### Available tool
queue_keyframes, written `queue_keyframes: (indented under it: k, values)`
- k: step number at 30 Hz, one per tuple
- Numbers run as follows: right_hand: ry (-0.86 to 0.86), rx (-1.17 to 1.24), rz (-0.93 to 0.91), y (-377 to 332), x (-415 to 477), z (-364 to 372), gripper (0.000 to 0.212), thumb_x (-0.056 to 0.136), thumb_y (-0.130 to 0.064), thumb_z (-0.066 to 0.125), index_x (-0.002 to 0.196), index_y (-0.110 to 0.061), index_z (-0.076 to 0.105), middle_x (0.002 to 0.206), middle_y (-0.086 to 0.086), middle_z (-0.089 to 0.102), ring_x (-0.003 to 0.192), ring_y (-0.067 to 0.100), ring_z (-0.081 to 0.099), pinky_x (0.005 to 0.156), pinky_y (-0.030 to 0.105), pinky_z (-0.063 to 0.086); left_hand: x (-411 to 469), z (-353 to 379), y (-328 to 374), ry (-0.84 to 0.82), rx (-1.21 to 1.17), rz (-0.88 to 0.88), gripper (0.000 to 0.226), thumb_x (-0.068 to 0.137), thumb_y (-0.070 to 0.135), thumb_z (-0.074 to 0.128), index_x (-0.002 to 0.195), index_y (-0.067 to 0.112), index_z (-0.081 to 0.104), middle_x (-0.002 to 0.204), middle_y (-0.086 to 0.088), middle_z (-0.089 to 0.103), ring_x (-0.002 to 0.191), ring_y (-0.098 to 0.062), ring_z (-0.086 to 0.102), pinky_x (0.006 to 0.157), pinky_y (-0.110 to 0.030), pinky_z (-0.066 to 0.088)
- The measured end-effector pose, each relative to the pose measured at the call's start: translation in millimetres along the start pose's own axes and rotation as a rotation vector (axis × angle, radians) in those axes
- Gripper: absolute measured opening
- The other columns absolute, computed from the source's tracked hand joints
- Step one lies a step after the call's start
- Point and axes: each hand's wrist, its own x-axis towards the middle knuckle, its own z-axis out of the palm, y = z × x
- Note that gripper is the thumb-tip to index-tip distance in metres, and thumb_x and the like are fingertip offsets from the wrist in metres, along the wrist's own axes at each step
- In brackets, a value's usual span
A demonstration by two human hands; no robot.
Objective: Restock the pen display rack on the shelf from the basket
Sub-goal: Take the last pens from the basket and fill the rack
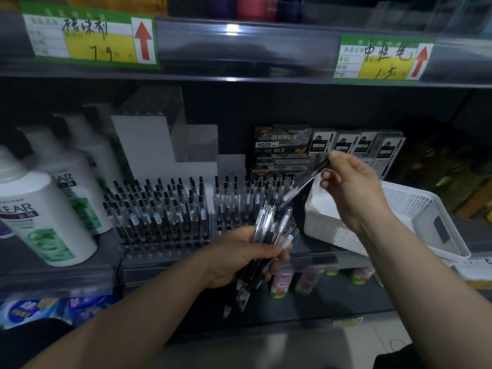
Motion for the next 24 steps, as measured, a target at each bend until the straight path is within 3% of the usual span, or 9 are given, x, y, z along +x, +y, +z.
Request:
queue_keyframes:
  k: [5, 8, 11, 14, 16, 18, 20, 24]
  values:
    - [0.014, -0.048, -0.166, -6, -9, -3, 0.014, 0.092, -0.001, 0.055, 0.082, -0.011, 0.057, 0.055, -0.005, 0.059, 0.06, 0.014, 0.063, 0.068, 0.028, 0.057, 2, -6, 9, 0.126, -0.058, 0.1, 0.027, 0.09, 0.016, 0.063, 0.115, 0.005, 0.066, 0.084, -0.005, 0.066, 0.075, -0.016, 0.06, 0.073, -0.035, 0.05]
    - [-0.11, -0.18, -0.154, 0, -23, -5, 0.022, 0.085, 0.013, 0.055, 0.076, -0.008, 0.057, 0.059, -0.004, 0.061, 0.063, 0.017, 0.067, 0.065, 0.027, 0.057, 4, -6, 19, 0.147, -0.191, 0.112, 0.034, 0.091, 0.016, 0.06, 0.122, 0.0, 0.057, 0.079, -0.002, 0.063, 0.071, -0.014, 0.059, 0.069, -0.029, 0.052]
    - [-0.243, -0.333, -0.098, 13, -34, -5, 0.025, 0.081, 0.017, 0.057, 0.074, -0.006, 0.058, 0.065, 0.015, 0.055, 0.066, 0.025, 0.064, 0.068, 0.028, 0.053, 5, -1, 24, 0.189, -0.332, 0.103, 0.043, 0.088, 0.016, 0.064, 0.126, -0.001, 0.052, 0.081, -0.003, 0.065, 0.068, -0.013, 0.06, 0.067, -0.028, 0.053]
    - [-0.395, -0.461, -0.07, 26, -43, -4, 0.024, 0.08, 0.016, 0.061, 0.075, -0.008, 0.059, 0.054, 0.006, 0.047, 0.067, 0.024, 0.051, 0.076, 0.038, 0.044, 6, 3, 26, 0.276, -0.356, 0.073, 0.041, 0.089, 0.016, 0.066, 0.121, -0.001, 0.046, 0.08, -0.007, 0.065, 0.066, -0.015, 0.06, 0.065, -0.029, 0.053]
    - [-0.483, -0.551, -0.088, 30, -44, -5, 0.025, 0.078, 0.014, 0.065, 0.074, -0.01, 0.06, 0.053, -0.008, 0.047, 0.059, 0.017, 0.044, 0.071, 0.034, 0.045, 6, 6, 29, 0.309, -0.37, 0.054, 0.054, 0.087, 0.017, 0.068, 0.13, 0.001, 0.039, 0.082, -0.009, 0.065, 0.066, -0.015, 0.061, 0.062, -0.029, 0.053]
    - [-0.561, -0.629, -0.096, 31, -45, -5, 0.026, 0.076, 0.012, 0.069, 0.073, -0.012, 0.061, 0.057, -0.006, 0.05, 0.056, 0.011, 0.043, 0.062, 0.024, 0.042, 5, 8, 31, 0.32, -0.355, 0.043, 0.085, 0.085, 0.019, 0.07, 0.149, 0.005, 0.016, 0.092, -0.012, 0.066, 0.07, -0.015, 0.063, 0.058, -0.028, 0.054]
    - [-0.617, -0.654, -0.067, 29, -44, -6, 0.022, 0.075, 0.007, 0.073, 0.074, -0.012, 0.062, 0.061, 0.003, 0.053, 0.059, 0.014, 0.048, 0.061, 0.024, 0.043, 3, 9, 32, 0.329, -0.301, 0.021, 0.108, 0.083, 0.023, 0.072, 0.152, 0.01, -0.009, 0.108, -0.019, 0.065, 0.083, -0.018, 0.064, 0.061, -0.031, 0.056]
    - [-0.593, -0.612, -0.069, 24, -42, -3, 0.008, 0.082, -0.002, 0.07, 0.083, -0.002, 0.062, 0.067, 0.018, 0.056, 0.065, 0.02, 0.05, 0.066, 0.031, 0.043, 2, 11, 32, 0.298, -0.265, 0.006, 0.107, 0.084, 0.026, 0.07, 0.151, 0.008, -0.012, 0.118, -0.018, 0.063, 0.083, -0.015, 0.069, 0.054, -0.025, 0.053]
